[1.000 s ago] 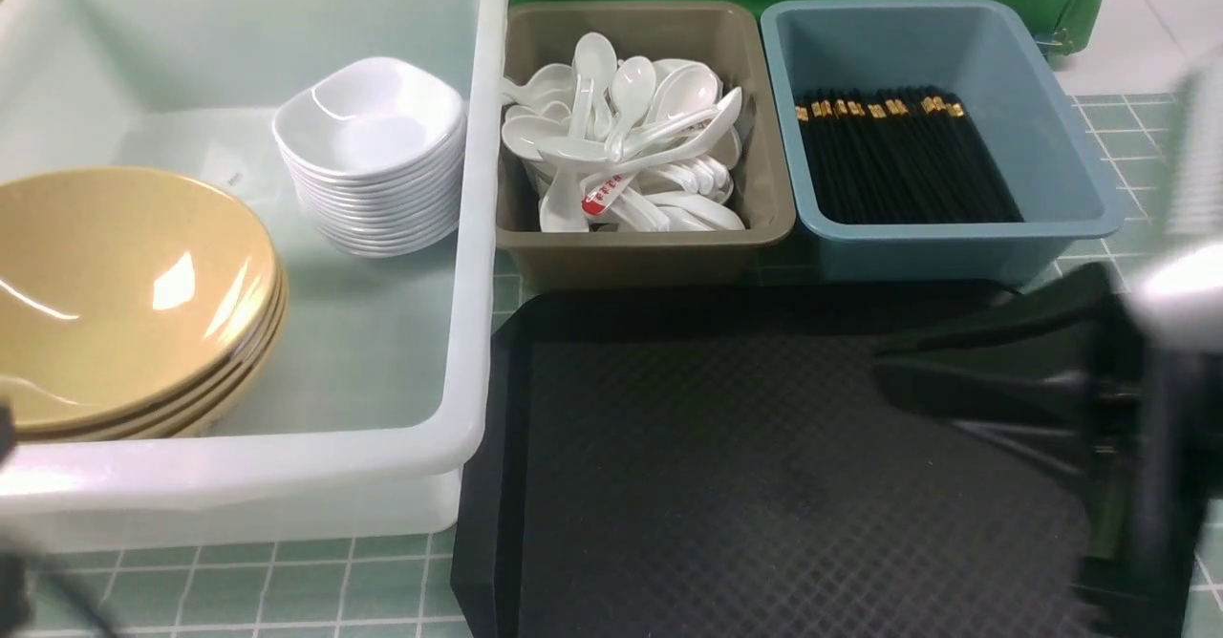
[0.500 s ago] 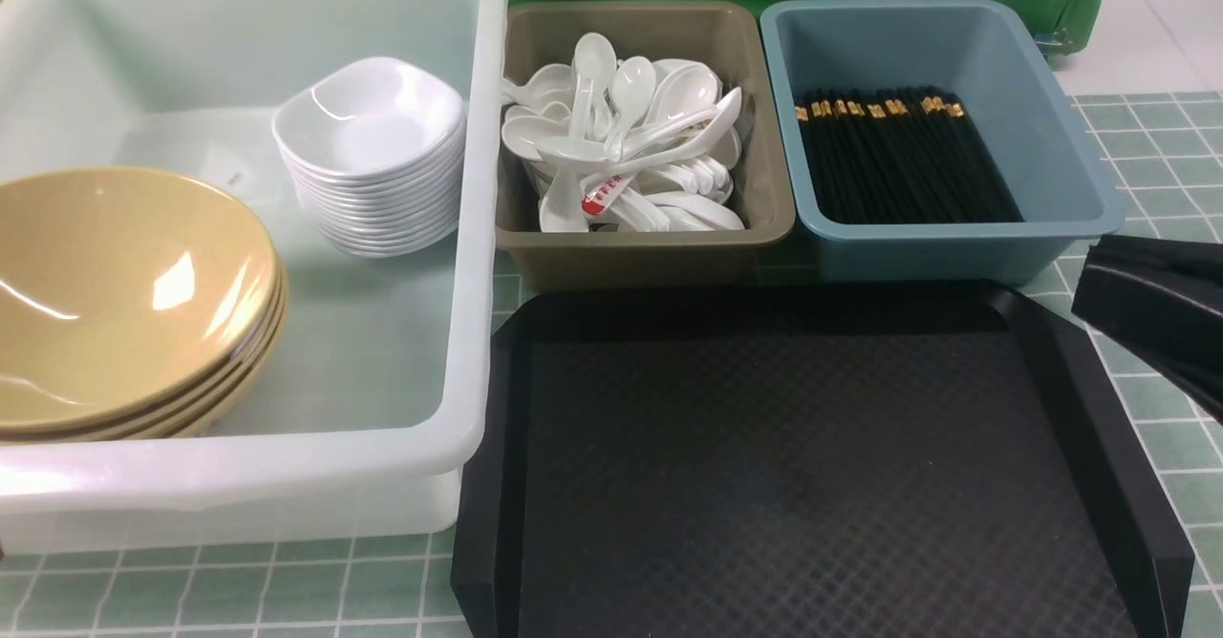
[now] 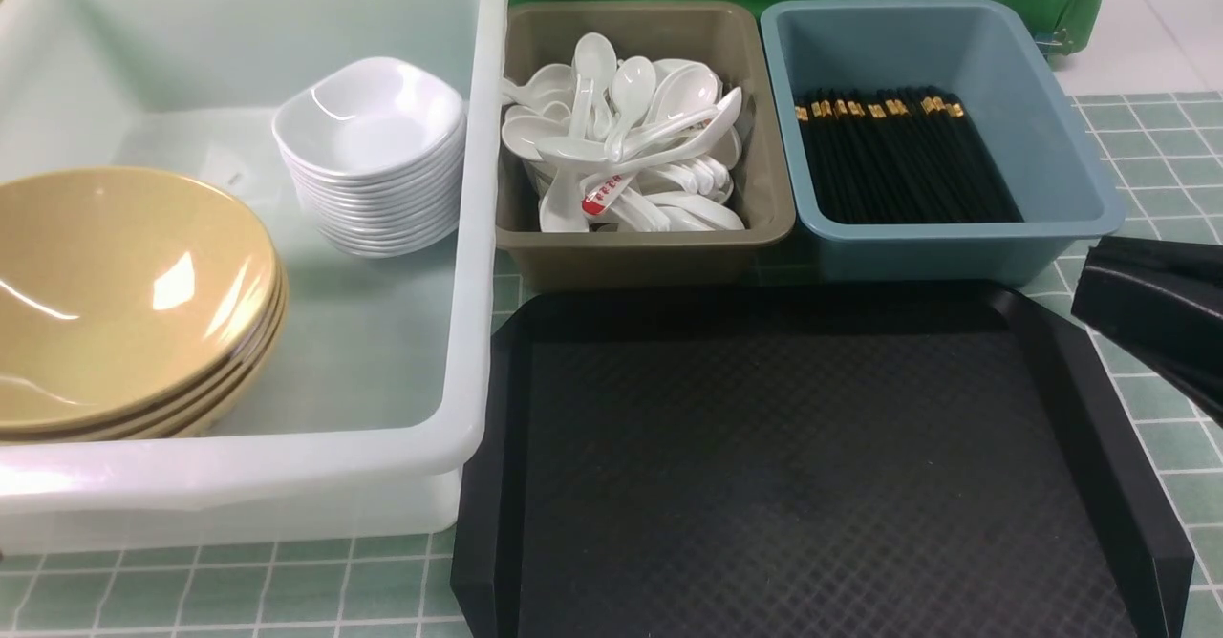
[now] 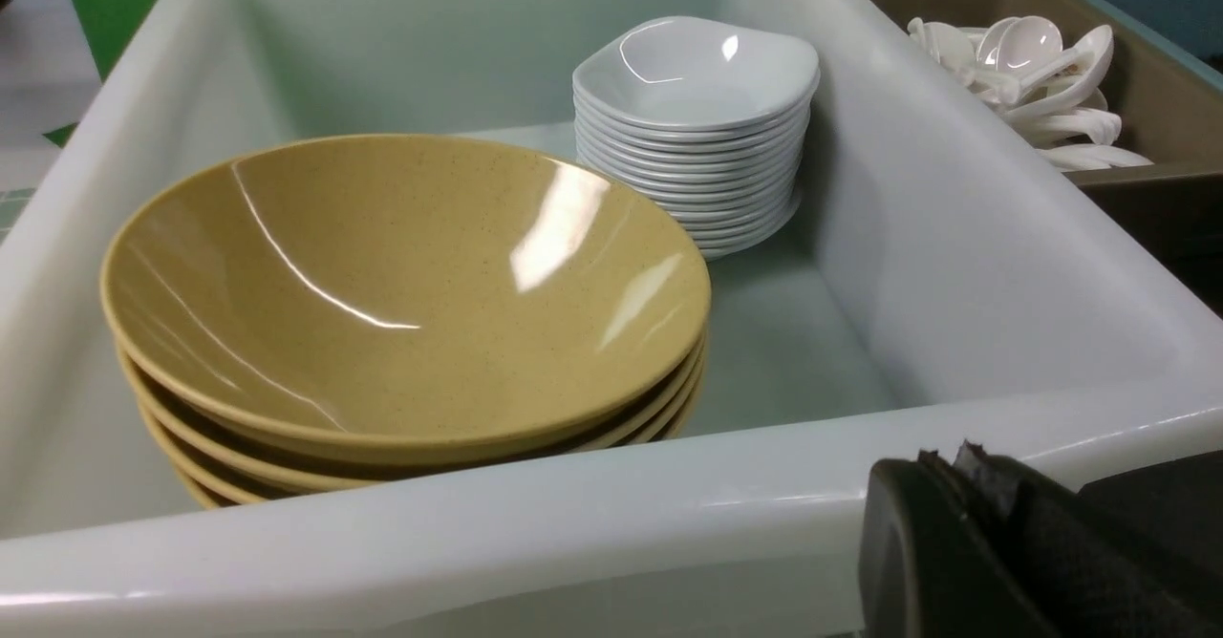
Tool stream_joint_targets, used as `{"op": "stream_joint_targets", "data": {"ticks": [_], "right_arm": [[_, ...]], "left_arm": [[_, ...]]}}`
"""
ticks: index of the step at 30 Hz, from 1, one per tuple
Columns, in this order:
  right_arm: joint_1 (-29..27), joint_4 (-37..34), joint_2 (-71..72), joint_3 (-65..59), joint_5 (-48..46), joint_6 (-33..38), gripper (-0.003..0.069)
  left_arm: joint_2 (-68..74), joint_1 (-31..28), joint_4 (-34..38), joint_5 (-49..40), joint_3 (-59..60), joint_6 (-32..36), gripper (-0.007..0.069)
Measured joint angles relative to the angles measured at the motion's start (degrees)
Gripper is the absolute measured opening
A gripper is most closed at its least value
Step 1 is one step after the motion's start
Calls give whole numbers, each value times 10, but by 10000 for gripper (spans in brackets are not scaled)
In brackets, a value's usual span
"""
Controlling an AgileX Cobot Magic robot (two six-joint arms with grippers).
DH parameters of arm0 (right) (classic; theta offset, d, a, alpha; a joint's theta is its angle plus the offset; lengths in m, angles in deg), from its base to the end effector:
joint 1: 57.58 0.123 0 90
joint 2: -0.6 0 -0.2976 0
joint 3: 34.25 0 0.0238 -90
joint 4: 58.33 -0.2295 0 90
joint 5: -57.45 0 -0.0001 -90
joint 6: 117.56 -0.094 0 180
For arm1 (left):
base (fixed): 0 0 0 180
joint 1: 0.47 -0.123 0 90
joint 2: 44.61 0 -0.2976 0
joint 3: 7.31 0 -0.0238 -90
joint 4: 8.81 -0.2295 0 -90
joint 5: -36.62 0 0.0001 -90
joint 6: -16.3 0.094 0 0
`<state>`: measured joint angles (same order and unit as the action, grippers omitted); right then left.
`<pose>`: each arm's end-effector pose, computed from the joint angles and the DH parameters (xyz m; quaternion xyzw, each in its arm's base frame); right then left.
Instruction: On blue table put chopsticks spoon bowls plates into blue grey white boxes.
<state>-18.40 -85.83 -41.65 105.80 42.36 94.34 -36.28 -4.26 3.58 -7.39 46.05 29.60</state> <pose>0.0678 0.0699 0.3685 -0.3169 0.6697 0.2384 0.6279 -0.0130 -0.0149 0.2717 0.0492 0.7911 -0.0162 0.6096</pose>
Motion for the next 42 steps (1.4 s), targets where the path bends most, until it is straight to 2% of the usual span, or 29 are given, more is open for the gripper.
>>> {"op": "stream_joint_targets", "data": {"ticks": [12,14,16,19,21,25,29,36,42], "right_arm": [[-1,6,46,-50,24,0,80],[-18,41,87,-87,51,-19,76],[-64,91,129,-142,92,-83,45],[-143,151,173,-205,130,-166,36],[-230,199,211,-260,140,-239,35],[-366,275,276,-337,126,-346,35],[-440,311,345,-390,62,-392,35],[-435,315,355,-392,-14,-391,35],[-423,316,355,-392,-23,-390,35]], "left_arm": [[0,0,0,-1,0,0,-12],[0,0,0,-1,0,0,-12],[0,0,0,-1,0,0,-12],[0,0,0,-1,0,0,-12],[0,0,0,-1,0,0,-12],[0,0,0,-1,0,0,-12],[0,0,0,-1,0,0,-12],[0,0,0,-1,0,0,-12],[0,0,0,-1,0,0,-12]]}}
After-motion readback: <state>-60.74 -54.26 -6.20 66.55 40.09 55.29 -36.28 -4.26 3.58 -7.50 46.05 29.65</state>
